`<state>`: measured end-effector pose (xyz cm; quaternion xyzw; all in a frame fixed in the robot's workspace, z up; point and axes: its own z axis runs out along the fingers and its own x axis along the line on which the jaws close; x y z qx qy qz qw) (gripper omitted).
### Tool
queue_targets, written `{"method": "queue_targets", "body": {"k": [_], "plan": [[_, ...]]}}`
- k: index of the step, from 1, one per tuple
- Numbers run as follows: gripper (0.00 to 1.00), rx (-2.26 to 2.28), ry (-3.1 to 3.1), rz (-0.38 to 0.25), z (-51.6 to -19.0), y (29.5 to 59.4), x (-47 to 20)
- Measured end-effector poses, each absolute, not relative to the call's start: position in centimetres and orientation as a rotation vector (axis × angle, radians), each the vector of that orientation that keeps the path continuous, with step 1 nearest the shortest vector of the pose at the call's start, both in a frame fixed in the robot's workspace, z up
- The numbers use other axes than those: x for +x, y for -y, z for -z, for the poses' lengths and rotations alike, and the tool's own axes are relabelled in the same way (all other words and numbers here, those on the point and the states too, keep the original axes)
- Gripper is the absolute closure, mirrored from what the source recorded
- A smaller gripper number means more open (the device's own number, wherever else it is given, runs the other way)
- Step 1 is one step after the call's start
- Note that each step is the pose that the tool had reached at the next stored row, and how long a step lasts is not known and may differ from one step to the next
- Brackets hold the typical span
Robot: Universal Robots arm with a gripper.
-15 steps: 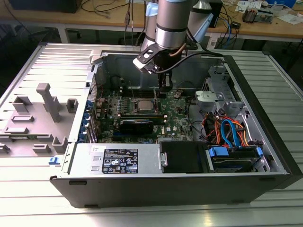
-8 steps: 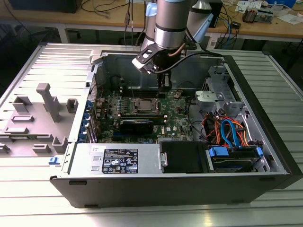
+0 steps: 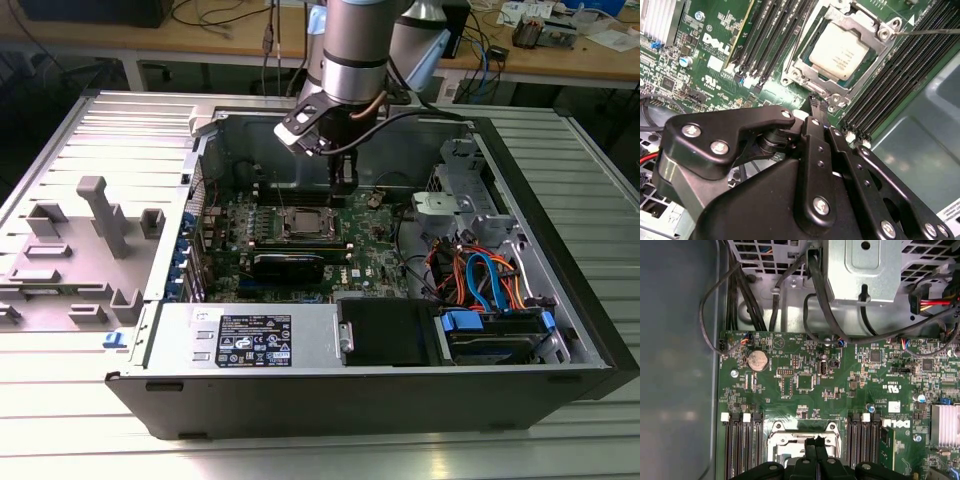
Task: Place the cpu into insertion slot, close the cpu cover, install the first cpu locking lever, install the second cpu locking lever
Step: 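Close the cpu cover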
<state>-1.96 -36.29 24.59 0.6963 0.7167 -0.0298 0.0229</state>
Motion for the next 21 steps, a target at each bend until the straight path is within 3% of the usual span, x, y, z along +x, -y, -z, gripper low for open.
{"method": "queue_targets", "body": {"k": [21], "plan": [[0.89,2.157,-2.220,0.091,-24.0,36.3,-6.7]]}}
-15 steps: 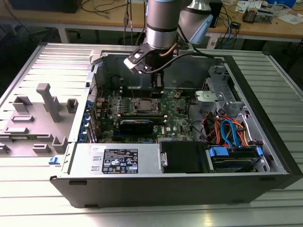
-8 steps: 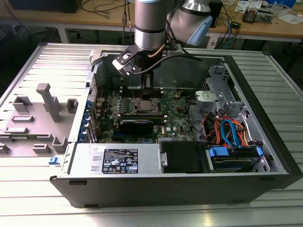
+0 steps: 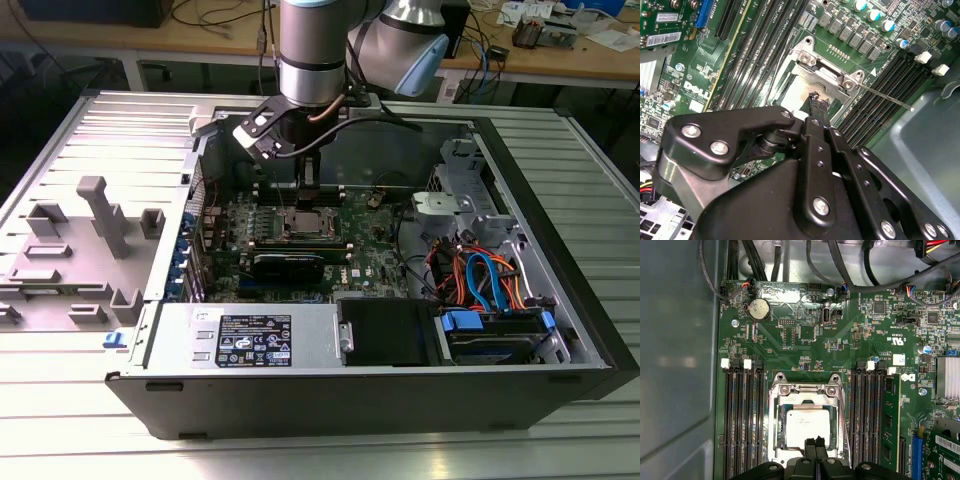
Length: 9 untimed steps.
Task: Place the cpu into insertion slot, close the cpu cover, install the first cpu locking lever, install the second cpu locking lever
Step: 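Close the cpu cover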
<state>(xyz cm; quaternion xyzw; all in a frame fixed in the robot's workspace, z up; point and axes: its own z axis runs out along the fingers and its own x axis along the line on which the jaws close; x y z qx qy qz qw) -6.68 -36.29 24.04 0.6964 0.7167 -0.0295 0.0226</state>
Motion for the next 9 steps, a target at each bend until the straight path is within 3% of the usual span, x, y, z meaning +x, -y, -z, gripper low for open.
{"method": "queue_targets", "body": {"k": [9], "plan": [[0.89,2.157,-2.220,0.091,-23.96,36.29,-6.69]]}}
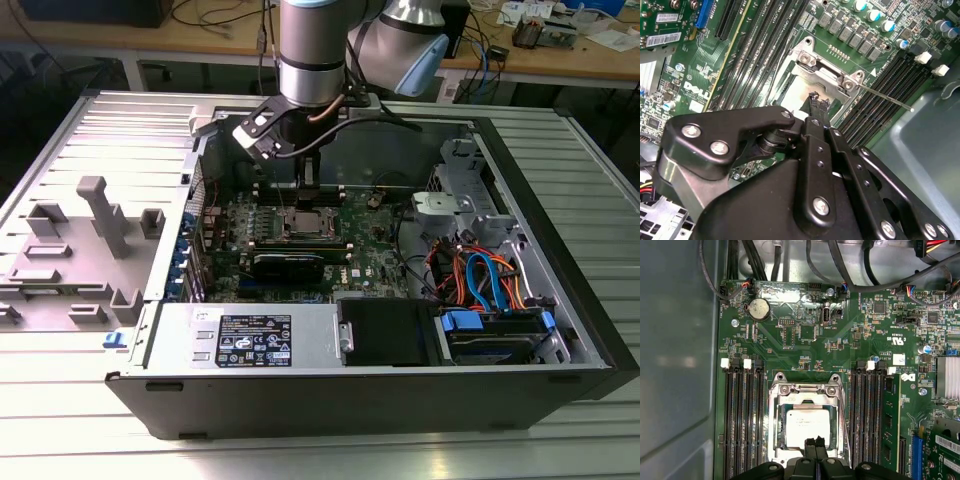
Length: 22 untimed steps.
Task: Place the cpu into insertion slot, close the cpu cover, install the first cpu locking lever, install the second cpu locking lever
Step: 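Close the cpu cover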
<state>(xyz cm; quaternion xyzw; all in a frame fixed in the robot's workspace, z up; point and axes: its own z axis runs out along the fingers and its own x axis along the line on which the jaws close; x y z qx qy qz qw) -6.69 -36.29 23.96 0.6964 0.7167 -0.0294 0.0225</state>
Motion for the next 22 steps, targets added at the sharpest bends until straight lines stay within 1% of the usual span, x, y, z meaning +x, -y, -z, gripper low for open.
{"method": "queue_targets", "body": {"k": [11,22], "plan": [[0.89,2.156,-2.220,0.091,-23.3,36.3,-7.3],[0.89,2.153,-2.224,0.091,-20.9,36.3,-8.0]]}}
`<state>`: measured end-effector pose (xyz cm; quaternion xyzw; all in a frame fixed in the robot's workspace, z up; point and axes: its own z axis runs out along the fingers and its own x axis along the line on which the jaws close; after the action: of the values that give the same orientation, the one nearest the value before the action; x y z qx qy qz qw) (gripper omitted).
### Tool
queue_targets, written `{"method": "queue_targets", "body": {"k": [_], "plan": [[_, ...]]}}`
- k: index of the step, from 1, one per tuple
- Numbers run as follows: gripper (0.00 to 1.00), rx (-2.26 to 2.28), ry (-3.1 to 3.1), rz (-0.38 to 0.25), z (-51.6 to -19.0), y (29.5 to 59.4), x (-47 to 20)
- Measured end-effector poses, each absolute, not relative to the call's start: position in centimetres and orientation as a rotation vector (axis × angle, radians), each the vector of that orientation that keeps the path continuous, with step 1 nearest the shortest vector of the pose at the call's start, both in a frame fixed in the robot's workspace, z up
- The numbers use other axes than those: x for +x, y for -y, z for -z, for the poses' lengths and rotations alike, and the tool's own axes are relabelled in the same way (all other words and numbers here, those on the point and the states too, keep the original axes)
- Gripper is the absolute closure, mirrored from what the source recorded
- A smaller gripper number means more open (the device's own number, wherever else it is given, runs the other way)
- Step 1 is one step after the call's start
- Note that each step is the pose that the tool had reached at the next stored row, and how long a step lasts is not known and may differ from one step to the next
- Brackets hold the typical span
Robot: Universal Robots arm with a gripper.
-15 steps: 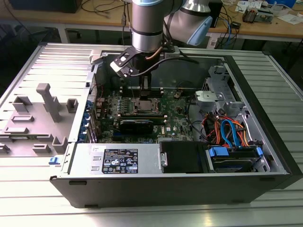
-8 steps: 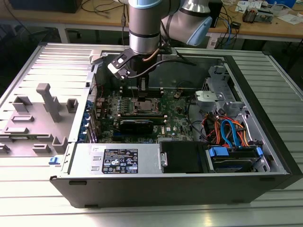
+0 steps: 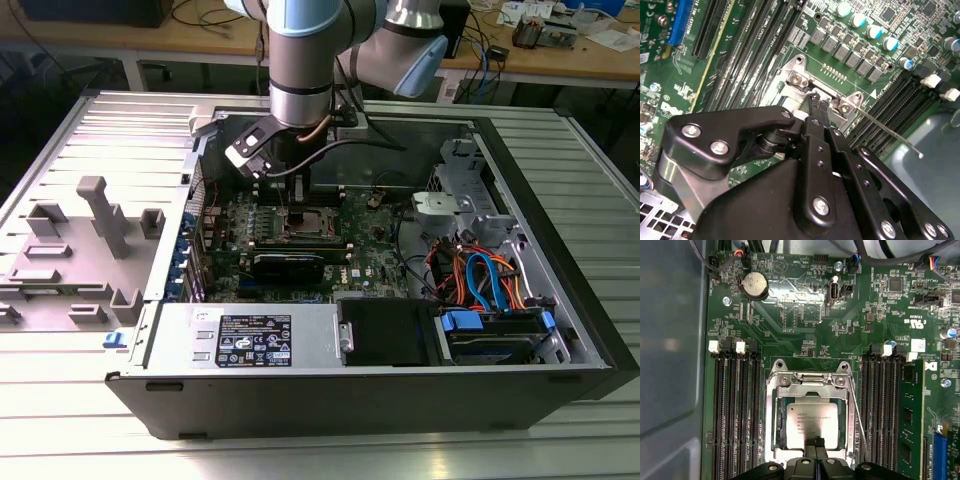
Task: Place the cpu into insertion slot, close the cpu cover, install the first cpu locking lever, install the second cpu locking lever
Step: 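Close the cpu cover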
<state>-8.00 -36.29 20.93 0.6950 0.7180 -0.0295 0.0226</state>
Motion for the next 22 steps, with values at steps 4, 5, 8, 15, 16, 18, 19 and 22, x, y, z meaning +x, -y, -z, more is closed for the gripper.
{"method": "queue_targets", "body": {"k": [4,5,8,15,16,18,19,22], "plan": [[0.89,2.152,-2.225,0.091,-20.83,36.29,-8.14],[0.89,2.152,-2.225,0.091,-20.82,36.28,-8.18],[0.89,2.151,-2.224,0.094,-20.50,36.31,-8.27],[0.89,2.152,-2.225,0.091,-21.06,36.28,-8.26],[0.89,2.152,-2.225,0.091,-21.13,36.28,-8.26],[0.89,2.152,-2.225,0.091,-21.21,36.28,-8.26],[0.89,2.152,-2.225,0.091,-21.21,36.28,-8.25],[0.89,2.152,-2.225,0.092,-21.22,36.29,-7.84]]}}
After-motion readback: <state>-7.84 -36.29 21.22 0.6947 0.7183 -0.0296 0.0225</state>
